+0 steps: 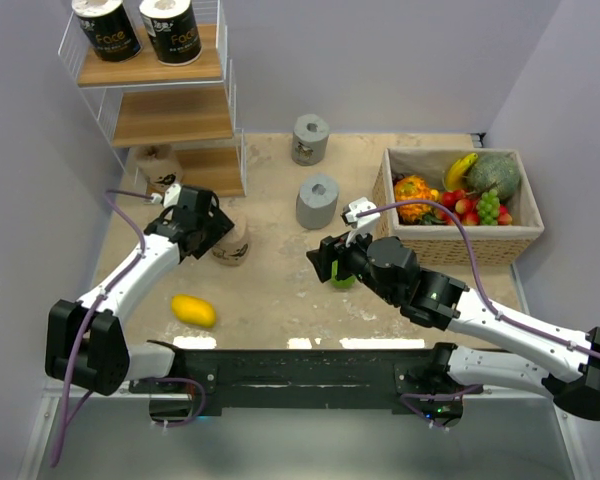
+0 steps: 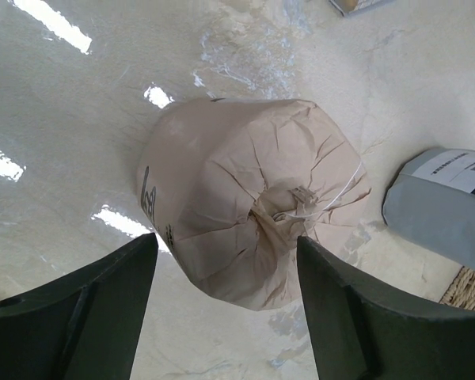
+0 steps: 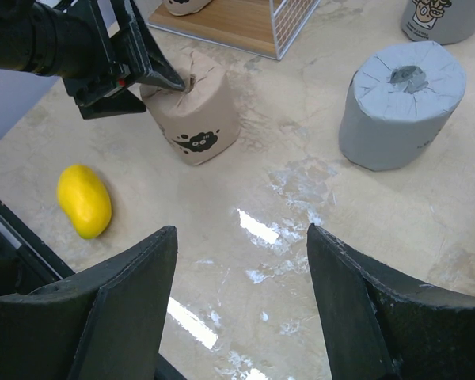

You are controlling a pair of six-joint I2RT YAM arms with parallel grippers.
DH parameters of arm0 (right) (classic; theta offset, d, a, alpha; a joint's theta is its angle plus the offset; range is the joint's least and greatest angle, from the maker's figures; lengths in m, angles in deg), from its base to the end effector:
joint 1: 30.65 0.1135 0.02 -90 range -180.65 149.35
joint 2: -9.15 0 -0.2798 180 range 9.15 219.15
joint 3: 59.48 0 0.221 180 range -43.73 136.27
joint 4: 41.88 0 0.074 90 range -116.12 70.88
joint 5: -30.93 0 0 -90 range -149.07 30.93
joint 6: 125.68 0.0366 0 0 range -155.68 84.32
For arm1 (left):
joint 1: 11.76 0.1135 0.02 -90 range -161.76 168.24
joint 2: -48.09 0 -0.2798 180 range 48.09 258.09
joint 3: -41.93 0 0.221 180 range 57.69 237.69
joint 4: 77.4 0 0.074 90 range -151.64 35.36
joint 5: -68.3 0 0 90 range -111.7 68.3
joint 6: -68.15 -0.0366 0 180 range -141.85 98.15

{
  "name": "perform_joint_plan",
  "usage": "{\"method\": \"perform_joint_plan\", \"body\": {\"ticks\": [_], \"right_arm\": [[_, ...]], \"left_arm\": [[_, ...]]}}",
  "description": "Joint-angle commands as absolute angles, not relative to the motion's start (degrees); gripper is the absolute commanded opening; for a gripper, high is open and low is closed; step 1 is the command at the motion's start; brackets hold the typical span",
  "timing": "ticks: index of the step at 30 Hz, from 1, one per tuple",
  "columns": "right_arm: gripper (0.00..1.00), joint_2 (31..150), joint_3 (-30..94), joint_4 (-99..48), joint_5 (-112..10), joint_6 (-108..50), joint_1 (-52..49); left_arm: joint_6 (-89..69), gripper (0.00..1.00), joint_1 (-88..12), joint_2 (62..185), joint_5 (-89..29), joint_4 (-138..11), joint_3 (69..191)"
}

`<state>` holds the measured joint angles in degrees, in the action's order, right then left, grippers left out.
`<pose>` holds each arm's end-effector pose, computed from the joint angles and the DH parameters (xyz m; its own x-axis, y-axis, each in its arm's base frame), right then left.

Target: Place and organize the paper towels onto the shelf

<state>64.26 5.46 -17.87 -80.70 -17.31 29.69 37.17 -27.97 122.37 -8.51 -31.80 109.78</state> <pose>0.1020 0.1519 0.3543 -0.3139 0.0408 -0.9486 -0.5606 0.7984 0.2199 0.2244 -0.0565 0.2717 -0.5071 -0.7219 -0.4709 -0.5785 0.6901 -0.4349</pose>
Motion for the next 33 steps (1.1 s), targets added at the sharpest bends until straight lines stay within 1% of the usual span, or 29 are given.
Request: {"method": "perform_joint_plan", "body": {"ticks": [1,5,10,15,17,18,24,29,33], "right_arm": [[0.7,64.4,6.3,-18.8,-82.0,-17.2,29.8],[0.7,64.3,6.5,-18.6,-82.0,-17.2,29.8],[0.7,64.0,6.8,-18.7,-82.1,-17.4,29.8],[0.7,63.7,6.6,-18.4,-82.1,-17.3,29.8],[0.7,63.6,6.3,-18.9,-82.1,-17.1,29.8],[0.7,63.6,6.4,-18.9,-82.0,-17.1,29.8],[0.7,63.5,7.2,-18.2,-82.2,-17.5,29.8],[0.7,63.0,7.2,-17.9,-82.1,-17.2,29.8],[0.7,62.3,7.4,-17.5,-82.3,-17.2,29.8]], "left_arm": [[38.6,0.77,-28.1,122.3,-4.2,-29.7,112.8],[38.6,0.77,-28.1,122.5,-4.4,-30.9,112.0],[38.4,0.73,-28.1,124.0,-6.1,-32.3,110.8],[37.6,0.61,-28.1,124.9,-6.6,-34.0,109.4],[37.7,0.58,-28.1,125.0,-6.9,-34.1,109.5],[37.7,0.54,-28.1,125.0,-7.0,-34.1,109.5],[37.9,0.44,-28.1,125.0,-6.6,-34.4,109.7],[38.0,0.4,-27.8,124.9,-4.4,-32.0,112.2],[37.7,0.4,-24.3,124.2,-5.0,-32.4,113.1]]}}
